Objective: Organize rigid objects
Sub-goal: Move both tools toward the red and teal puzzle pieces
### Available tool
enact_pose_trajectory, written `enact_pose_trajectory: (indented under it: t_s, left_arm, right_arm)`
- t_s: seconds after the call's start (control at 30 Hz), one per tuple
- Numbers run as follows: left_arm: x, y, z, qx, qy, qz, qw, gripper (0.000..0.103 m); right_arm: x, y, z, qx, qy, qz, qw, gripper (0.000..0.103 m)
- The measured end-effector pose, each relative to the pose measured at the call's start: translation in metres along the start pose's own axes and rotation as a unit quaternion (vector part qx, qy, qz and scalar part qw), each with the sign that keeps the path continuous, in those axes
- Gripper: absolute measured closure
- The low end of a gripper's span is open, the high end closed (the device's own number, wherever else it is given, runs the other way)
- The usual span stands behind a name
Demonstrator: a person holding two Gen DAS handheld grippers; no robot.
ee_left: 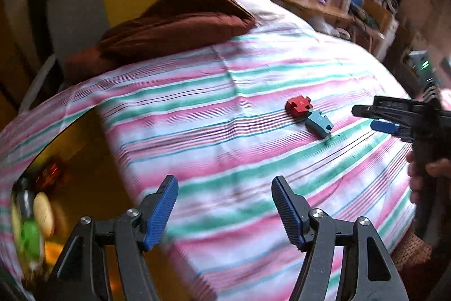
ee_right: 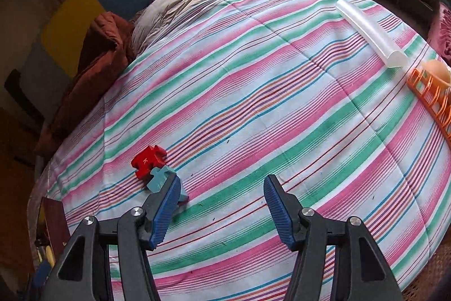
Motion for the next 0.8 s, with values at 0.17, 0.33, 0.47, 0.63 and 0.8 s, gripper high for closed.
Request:
enact_pose_trajectory:
  t_s: [0.17, 0.33, 0.47, 0.63, 0.8]
  left_arm:
    - [-0.033, -0.049, 0.023, 0.012, -0.065, -0.036, 0.9972, 0.056]
    - [-0.064, -0.092, 0.035, 0.022, -0.142, -0.049, 0.9885, 0.059]
    - [-0.085, -0.119, 0.043, 0.022, -0.186, -0.066, 0.9801, 0.059]
    - [-0.102, -0.144, 0.047, 0.024, -0.224, -0.091, 0.9700, 0.053]
    - [-0.119, -0.157, 0.060, 0.008, -0.230, -0.116, 0.9662, 0.051]
  right_arm:
    - [-0.003, 0.004, 0.003, -0.002, -0.019, 0.012, 1.000, 0.041]
    - [0.001, 0.005, 0.004, 0.001, -0.026, 0.026, 0.999, 0.041]
    - [0.003, 0.004, 0.006, 0.003, -0.029, 0.037, 0.999, 0.041]
    - [0.002, 0.004, 0.008, 0.008, -0.040, 0.046, 0.998, 0.041]
    - [0.000, 0.004, 0.008, 0.008, -0.046, 0.045, 0.998, 0.041]
Point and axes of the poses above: each gripper's, at about its wrist camera, not at the fingertips, and y roughly against the way its jaws point, x to its left, z to its top, the point moved 8 cm from there along -y, roughly the way its jaws point, and after that the axes turned 11 degrees about -x, right-handed, at the moved point
